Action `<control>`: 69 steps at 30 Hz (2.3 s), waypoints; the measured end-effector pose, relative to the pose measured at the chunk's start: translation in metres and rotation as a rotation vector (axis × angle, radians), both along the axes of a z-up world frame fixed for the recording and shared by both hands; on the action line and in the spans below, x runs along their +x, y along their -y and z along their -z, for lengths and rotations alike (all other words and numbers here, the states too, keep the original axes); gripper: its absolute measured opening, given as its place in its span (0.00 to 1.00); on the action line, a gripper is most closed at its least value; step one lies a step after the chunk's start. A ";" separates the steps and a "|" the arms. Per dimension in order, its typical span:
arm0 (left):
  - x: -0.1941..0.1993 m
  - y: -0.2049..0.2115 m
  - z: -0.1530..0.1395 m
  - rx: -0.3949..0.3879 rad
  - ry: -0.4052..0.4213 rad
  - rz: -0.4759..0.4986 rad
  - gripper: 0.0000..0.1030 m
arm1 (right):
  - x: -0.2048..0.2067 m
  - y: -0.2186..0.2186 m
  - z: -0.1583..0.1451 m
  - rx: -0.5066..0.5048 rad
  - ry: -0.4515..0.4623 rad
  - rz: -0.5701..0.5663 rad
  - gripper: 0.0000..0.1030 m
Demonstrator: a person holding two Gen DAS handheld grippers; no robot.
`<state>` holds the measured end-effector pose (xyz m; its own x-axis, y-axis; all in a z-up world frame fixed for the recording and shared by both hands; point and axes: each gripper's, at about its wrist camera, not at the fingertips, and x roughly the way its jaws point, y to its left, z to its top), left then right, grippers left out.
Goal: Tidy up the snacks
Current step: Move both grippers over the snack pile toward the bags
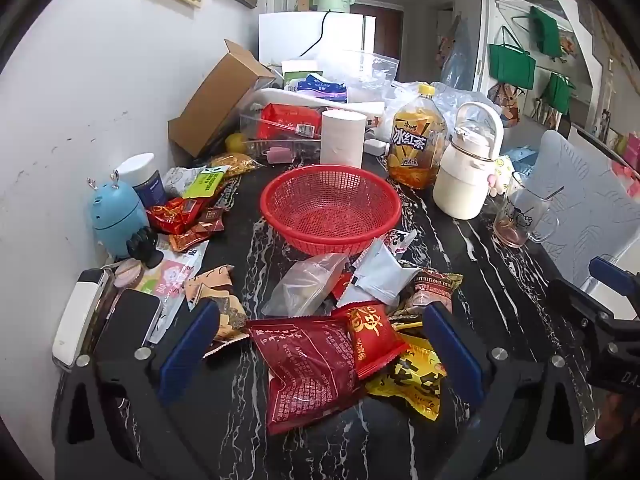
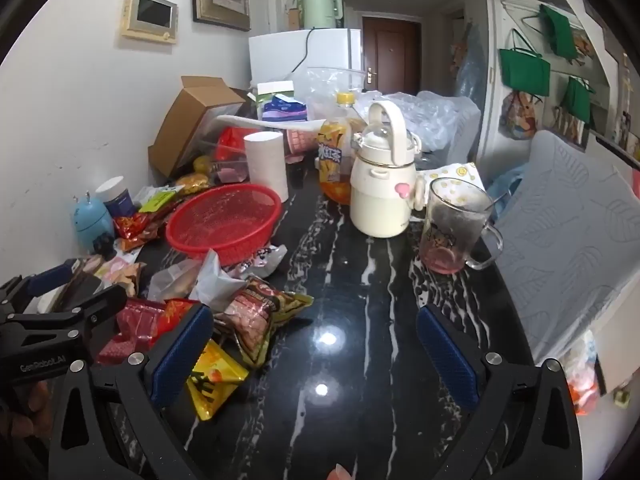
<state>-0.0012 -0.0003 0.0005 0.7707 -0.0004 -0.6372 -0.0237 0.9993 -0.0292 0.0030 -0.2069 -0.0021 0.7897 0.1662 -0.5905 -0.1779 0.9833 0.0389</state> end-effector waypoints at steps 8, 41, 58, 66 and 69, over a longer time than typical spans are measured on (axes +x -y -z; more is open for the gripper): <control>-0.002 0.000 0.004 -0.003 -0.016 -0.011 1.00 | 0.001 -0.004 0.003 0.001 -0.015 -0.014 1.00; 0.004 -0.012 0.013 -0.040 -0.058 -0.003 1.00 | 0.003 -0.015 0.010 0.004 -0.035 -0.069 1.00; 0.001 -0.016 0.015 -0.042 -0.062 -0.006 1.00 | 0.003 -0.017 0.013 0.019 -0.049 -0.074 1.00; -0.003 -0.017 0.011 -0.044 -0.047 -0.006 1.00 | 0.001 -0.019 0.012 0.021 -0.045 -0.082 1.00; -0.004 -0.017 0.011 -0.040 -0.045 -0.007 1.00 | 0.001 -0.019 0.011 0.021 -0.046 -0.082 1.00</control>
<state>-0.0051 0.0165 -0.0103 0.7413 -0.0214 -0.6708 -0.0325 0.9972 -0.0677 0.0036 -0.1875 -0.0133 0.7453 0.2419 -0.6212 -0.2555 0.9644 0.0690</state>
